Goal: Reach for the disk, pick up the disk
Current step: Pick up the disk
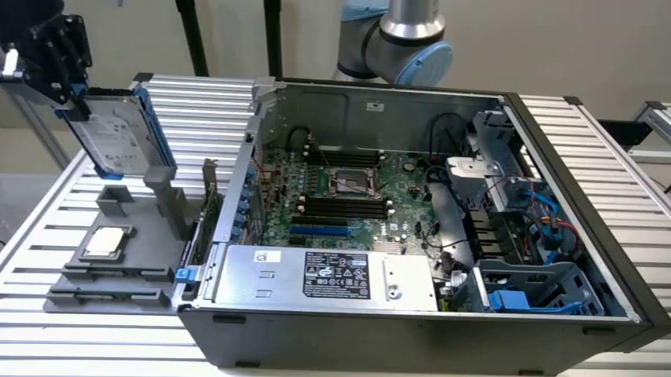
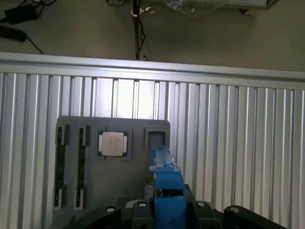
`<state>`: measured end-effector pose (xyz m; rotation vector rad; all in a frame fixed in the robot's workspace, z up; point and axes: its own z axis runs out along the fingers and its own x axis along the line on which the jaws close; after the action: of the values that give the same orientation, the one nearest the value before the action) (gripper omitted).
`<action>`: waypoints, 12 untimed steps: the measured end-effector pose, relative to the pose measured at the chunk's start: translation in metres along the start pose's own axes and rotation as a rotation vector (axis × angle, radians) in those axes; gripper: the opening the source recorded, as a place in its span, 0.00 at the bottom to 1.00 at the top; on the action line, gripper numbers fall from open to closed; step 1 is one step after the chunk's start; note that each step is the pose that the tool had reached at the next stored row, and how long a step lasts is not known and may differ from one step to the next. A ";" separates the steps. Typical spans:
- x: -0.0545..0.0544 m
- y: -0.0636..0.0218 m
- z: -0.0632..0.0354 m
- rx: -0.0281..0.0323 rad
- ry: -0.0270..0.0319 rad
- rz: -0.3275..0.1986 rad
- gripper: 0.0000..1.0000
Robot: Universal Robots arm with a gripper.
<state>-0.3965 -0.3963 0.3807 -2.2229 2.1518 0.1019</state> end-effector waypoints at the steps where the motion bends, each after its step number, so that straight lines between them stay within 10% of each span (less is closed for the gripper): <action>1: 0.000 -0.0017 -0.0045 0.0000 -0.0007 -0.001 0.33; 12: 0.000 -0.0354 -0.0535 -0.0001 -0.0147 -0.005 0.33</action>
<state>-0.3603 -0.3992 0.4336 -2.2207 2.1384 0.1177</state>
